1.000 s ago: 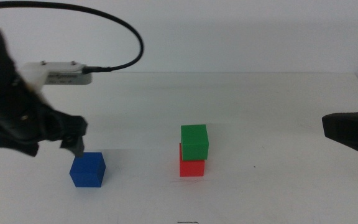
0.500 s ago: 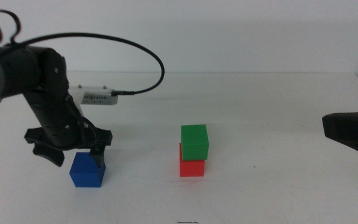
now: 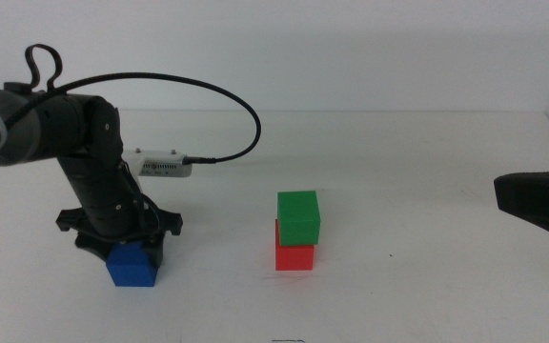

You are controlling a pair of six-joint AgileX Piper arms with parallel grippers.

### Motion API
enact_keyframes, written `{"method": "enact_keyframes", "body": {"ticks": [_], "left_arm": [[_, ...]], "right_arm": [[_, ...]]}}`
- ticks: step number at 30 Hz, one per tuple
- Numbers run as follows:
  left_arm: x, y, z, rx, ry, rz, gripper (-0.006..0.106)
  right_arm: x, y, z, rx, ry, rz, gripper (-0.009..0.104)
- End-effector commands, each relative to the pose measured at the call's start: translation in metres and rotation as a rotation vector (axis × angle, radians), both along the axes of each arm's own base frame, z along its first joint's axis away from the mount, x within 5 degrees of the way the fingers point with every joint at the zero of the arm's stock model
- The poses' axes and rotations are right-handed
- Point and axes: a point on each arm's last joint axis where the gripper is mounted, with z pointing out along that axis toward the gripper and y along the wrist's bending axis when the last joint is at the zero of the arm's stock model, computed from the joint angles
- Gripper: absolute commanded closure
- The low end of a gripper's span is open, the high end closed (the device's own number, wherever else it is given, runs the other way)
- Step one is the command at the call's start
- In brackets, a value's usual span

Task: Stack red cubes first, then green, then blue cubes in a specific spot.

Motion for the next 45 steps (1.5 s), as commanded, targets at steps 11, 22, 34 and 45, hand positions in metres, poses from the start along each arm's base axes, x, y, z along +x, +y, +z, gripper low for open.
{"method": "enact_keyframes", "body": {"ticks": [11, 22, 34, 45], "left_arm": [[-0.006, -0.015, 0.118, -0.098, -0.096, 0.183, 0.102], [-0.016, -0.126, 0.172, -0.116, -0.196, 0.141, 0.102], [-0.013, -0.174, 0.168, -0.144, -0.216, 0.068, 0.102], [-0.004, -0.184, 0.144, -0.143, -0.16, 0.065, 0.102]], "right_arm": [[0.001, -0.001, 0.014, 0.042, -0.089, -0.01, 0.022], [0.001, -0.001, 0.014, 0.042, -0.089, -0.01, 0.022], [0.001, -0.001, 0.013, 0.042, -0.088, -0.01, 0.022], [0.001, -0.001, 0.013, 0.042, -0.088, -0.01, 0.022]]}}
